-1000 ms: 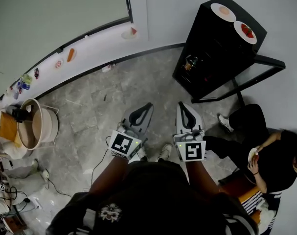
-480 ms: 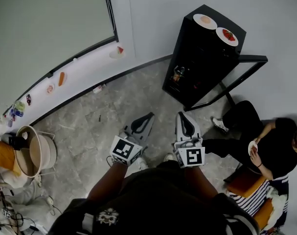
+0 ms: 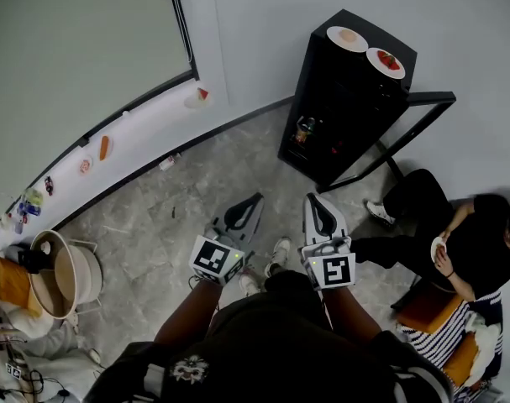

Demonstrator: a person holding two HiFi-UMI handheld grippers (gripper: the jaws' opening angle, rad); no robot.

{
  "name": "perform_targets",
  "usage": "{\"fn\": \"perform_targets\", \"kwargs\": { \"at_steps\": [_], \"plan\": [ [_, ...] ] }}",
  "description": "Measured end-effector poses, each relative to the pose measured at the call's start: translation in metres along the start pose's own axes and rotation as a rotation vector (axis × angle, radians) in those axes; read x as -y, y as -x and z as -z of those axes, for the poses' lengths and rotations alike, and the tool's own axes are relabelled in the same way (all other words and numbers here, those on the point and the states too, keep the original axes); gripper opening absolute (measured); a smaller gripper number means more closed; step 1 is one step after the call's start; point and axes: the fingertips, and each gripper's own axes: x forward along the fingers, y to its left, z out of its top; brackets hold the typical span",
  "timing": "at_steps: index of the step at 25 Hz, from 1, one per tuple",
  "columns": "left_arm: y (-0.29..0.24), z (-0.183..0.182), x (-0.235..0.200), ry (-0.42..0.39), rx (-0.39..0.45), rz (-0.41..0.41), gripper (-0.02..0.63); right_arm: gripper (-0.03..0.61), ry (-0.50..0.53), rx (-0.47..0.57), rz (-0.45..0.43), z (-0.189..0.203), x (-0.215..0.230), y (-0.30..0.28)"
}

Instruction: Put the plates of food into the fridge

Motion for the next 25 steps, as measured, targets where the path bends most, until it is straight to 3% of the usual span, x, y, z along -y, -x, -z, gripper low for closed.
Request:
{"fn": "perform_targets", "kwargs": {
  "at_steps": [7, 25],
  "plan": [
    [-0.037, -0.002, -0.012, -0.003, -0.007, 0.017, 0.032, 0.023, 0.008, -0.03, 0.014, 0.017, 0.035, -0.027],
    [-0.202, -0.013, -0.031, -0.012, -0.027, 0.104, 0.032, 0.023, -0.037, 0.046, 0.074, 0.018, 0.165, -0.103]
  ]
}}
